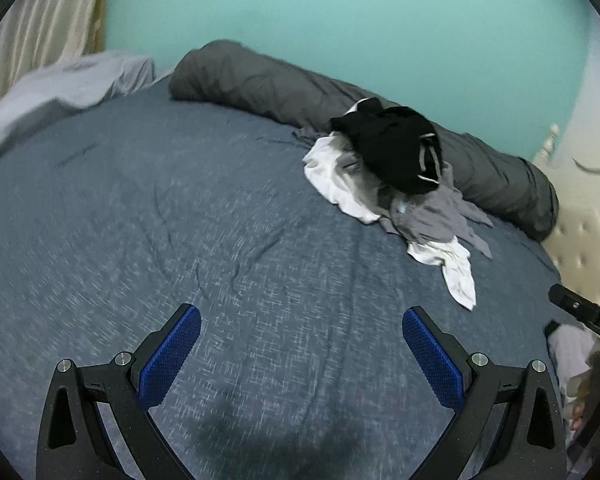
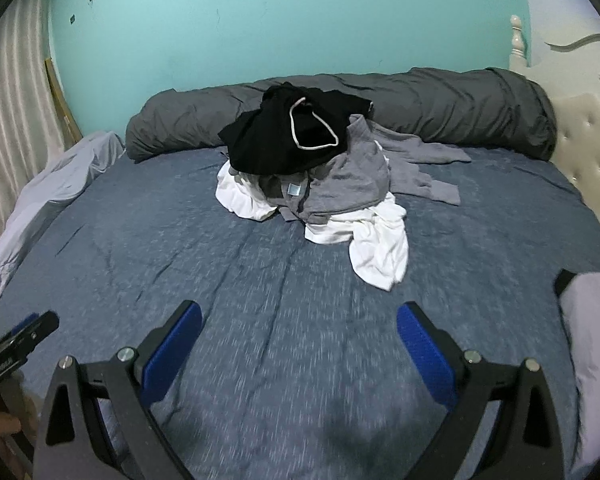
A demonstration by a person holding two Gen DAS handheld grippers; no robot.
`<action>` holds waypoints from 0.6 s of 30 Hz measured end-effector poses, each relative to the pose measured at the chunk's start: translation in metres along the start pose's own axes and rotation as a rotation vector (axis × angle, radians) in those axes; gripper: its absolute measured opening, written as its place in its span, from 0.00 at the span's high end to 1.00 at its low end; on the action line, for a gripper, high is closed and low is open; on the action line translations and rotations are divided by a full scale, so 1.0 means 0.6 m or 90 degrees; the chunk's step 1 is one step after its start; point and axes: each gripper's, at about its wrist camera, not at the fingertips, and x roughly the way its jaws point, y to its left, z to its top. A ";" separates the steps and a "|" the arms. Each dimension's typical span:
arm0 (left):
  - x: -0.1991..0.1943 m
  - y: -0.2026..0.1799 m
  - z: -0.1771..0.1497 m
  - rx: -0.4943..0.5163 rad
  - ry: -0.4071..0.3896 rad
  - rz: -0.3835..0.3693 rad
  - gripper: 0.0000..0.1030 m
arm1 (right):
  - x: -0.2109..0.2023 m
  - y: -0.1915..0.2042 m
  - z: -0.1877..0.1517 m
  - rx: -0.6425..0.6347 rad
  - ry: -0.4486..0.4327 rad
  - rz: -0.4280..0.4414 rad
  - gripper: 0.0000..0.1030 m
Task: Fold clothes
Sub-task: 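Move the right gripper to the black hoodie on the pile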
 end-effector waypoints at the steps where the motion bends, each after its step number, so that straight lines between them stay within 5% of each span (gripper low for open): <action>1: 0.011 0.009 -0.002 -0.006 -0.001 0.002 0.00 | 0.018 0.002 0.006 -0.006 0.000 0.003 0.04; 18: 0.133 0.120 -0.042 -0.072 0.023 0.031 0.00 | 0.288 0.060 0.135 -0.037 -0.014 0.060 0.04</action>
